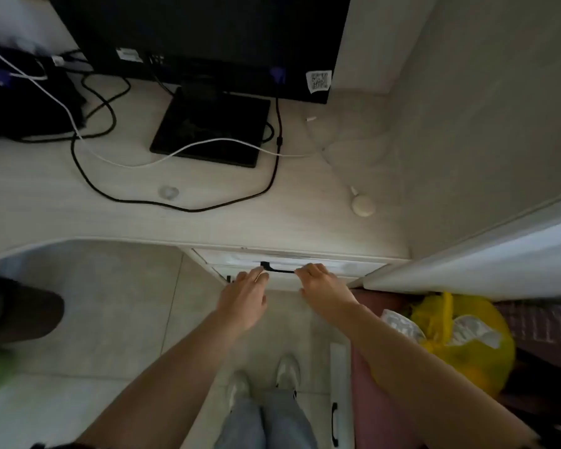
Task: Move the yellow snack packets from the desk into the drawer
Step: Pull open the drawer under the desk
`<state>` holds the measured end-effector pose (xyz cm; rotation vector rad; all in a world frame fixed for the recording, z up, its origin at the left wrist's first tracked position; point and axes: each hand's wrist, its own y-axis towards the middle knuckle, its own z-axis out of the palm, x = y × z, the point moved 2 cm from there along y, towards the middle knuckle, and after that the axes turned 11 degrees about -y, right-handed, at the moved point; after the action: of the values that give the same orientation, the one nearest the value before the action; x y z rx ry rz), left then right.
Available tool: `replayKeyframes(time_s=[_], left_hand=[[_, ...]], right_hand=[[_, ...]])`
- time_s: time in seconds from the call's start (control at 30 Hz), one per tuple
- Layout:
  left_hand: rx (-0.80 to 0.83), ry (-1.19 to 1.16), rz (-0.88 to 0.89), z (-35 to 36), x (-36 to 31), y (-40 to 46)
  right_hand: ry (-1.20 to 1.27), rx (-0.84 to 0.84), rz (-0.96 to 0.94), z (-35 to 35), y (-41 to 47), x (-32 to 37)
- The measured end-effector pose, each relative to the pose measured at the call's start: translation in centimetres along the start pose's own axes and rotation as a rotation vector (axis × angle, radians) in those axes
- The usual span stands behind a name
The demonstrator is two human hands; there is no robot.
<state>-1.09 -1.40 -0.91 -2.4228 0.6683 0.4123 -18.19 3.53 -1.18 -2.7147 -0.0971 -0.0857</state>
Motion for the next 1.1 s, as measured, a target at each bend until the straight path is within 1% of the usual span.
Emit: replayKeyframes(time_s=[0.03, 0.17, 0.3, 0.43, 0.57, 0.67, 0.93, 1.0, 1.03, 1.1], left_hand=[[0.026, 0.006, -0.005, 0.3, -0.2, 0.8], [0.047, 0.016, -0.026, 1.5, -0.4, 3.6], [0.053, 0.045, -0.007, 2.9, -0.2, 5.1], [0.05, 0.059, -0.008, 3.9, 0.1, 5.6], [0.006, 0.042, 0.024, 4.5, 0.2, 5.3], [-0.012, -0.013, 0.023, 4.9, 0.0, 4.7], [0.042, 0.078, 0.032, 5.5, -0.3, 1.8], [0.001, 0.056, 0.042, 5.2, -0.4, 0.7], [-0.054, 0.03, 0.069, 4.7, -0.5, 0.2], [-0.235, 0.002, 0.187, 3.8, -0.8, -0.6]], right_hand=[[-0.026, 0.011, -0.022, 0.8, 0.7, -0.2], [-0.061, -0.002, -0.064, 2.9, 2.4, -0.8], [-0.075, -0.005, -0.052, 4.4, 3.4, -0.8], [-0.046, -0.07, -0.021, 5.2, 3.7, -0.1], [0.03, -0.038, -0.004, 4.8, 3.6, 0.3], [0.035, 0.009, 0.01, 4.4, 3.1, 0.4], [0.044, 0.059, 0.019, 5.0, 0.5, 1.5], [0.053, 0.071, 0.019, 5.1, -0.4, 1.9], [0.058, 0.077, 0.019, 5.1, -0.9, 2.2], [0.066, 0.076, 0.025, 4.9, -1.5, 2.5]])
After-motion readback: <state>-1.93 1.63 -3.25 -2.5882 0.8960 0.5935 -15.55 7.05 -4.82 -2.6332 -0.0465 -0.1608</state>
